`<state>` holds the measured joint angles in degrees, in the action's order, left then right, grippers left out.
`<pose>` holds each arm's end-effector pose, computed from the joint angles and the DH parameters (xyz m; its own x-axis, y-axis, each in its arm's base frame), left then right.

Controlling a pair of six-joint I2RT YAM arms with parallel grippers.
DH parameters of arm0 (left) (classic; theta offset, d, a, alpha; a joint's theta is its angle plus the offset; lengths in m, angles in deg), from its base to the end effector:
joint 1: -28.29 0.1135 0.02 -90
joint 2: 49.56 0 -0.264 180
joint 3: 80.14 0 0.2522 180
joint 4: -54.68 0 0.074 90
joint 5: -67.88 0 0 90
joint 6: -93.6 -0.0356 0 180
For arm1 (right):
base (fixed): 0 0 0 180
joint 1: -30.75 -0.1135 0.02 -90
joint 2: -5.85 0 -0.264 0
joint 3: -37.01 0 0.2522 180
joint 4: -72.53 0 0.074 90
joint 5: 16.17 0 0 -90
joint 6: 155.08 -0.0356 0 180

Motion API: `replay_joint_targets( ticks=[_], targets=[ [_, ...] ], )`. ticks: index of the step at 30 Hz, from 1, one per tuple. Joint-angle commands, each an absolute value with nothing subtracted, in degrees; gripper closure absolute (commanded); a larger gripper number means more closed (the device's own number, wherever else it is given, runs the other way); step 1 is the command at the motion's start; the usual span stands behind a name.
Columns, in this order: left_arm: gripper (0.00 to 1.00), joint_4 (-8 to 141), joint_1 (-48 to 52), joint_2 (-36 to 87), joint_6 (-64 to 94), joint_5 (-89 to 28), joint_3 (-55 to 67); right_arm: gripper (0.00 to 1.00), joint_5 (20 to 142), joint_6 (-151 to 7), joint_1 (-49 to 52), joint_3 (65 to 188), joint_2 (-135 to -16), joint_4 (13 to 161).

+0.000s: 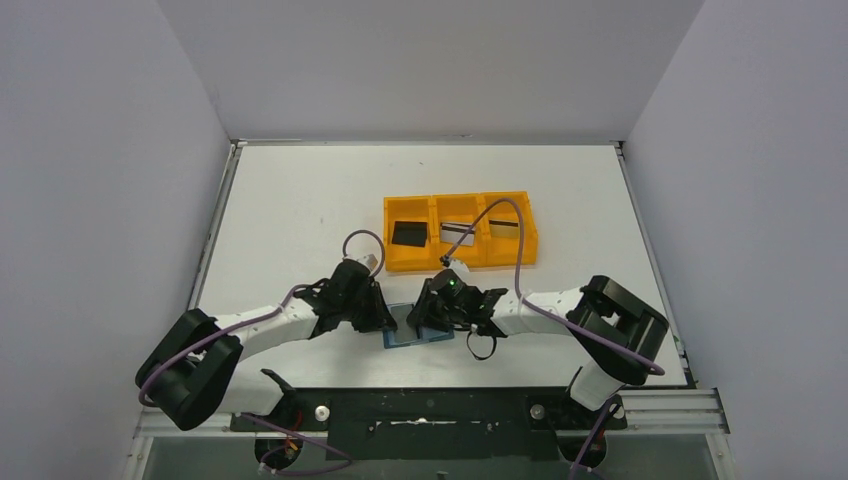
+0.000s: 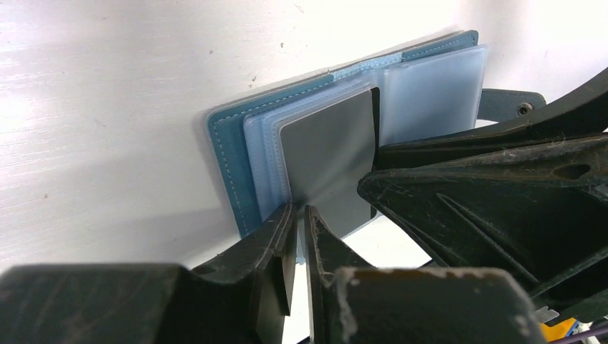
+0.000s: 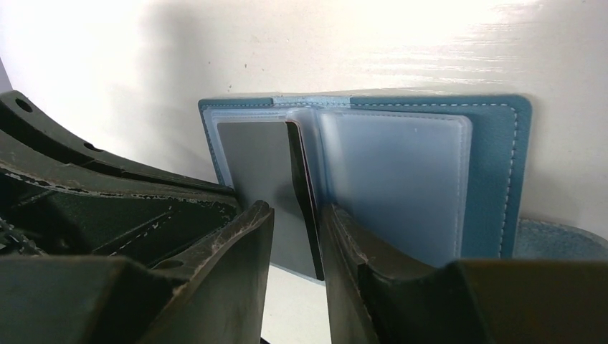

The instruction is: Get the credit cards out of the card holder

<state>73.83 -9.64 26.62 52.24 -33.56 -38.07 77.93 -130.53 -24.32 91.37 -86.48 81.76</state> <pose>0.1778 -0.1475 0.1412 -0.9401 -0.2000 -0.2760 -0.0145 0.8324 -0.5540 0.1720 0.2507 0.1418 -0.9437 0.2333 -0.2346 0.0308 0.7679 0.6398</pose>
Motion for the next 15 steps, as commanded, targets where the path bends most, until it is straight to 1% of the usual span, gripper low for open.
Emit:
replay_joint_targets(
  ticks=[1,6,11,15],
  targets=[
    [0.90,76.9,-10.4,27.9,51.5,-29.4,-40.3,0.69,79.0,-130.5,-24.4,89.9,-84.9,76.2],
    [0.95,75.1,-10.9,29.6,51.8,-30.7,-41.4,0.79,81.8,-129.4,-24.4,89.9,-85.8,72.3],
    [0.98,74.8,-11.0,29.5,51.9,-30.3,-41.9,0.89,81.5,-129.0,-24.5,89.3,-84.6,71.7],
    [1.00,75.4,-11.0,29.4,51.9,-29.6,-41.9,1.00,80.2,-129.2,-24.4,87.9,-82.4,71.0]
  ],
)
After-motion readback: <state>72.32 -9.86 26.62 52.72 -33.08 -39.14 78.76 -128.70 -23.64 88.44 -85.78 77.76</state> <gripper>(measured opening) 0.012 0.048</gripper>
